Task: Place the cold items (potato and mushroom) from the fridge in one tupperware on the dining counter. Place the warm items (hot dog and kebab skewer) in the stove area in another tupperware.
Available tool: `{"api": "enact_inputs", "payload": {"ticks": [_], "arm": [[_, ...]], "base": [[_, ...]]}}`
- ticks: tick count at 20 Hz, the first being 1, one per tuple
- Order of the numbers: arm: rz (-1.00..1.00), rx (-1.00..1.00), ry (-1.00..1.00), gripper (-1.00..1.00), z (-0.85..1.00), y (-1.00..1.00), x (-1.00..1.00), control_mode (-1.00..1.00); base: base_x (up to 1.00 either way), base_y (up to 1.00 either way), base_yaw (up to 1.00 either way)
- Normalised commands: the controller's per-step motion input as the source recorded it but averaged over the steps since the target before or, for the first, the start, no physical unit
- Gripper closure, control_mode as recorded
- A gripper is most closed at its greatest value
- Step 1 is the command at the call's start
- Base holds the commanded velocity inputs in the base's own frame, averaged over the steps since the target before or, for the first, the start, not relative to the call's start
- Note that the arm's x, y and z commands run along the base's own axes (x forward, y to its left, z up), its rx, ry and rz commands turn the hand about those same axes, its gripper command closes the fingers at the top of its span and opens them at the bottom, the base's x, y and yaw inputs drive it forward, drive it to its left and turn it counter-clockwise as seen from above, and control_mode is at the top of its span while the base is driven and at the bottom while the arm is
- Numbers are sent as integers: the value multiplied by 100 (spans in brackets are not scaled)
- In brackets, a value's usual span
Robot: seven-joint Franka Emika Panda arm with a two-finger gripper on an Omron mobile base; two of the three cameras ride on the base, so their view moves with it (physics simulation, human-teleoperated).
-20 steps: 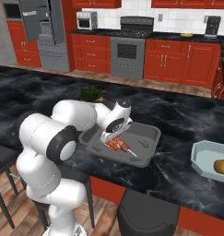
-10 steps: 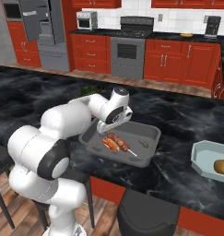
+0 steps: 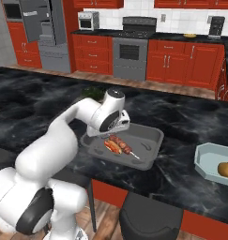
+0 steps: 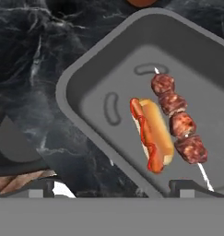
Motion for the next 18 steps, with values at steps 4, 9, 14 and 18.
{"api": "enact_inputs", "payload": {"ticks": [4,9,14,18], "arm": [[-25,0,0,-100,18,52,-74,-100],[-24,0,0,-100,28,57,-63,-100],[-23,0,0,-100,40,48,-69,-100],[-20,1,0,-100,51,30,-76,-100]], "base": [[0,0,0],[0,0,0],[0,0,0],[0,0,0]]}}
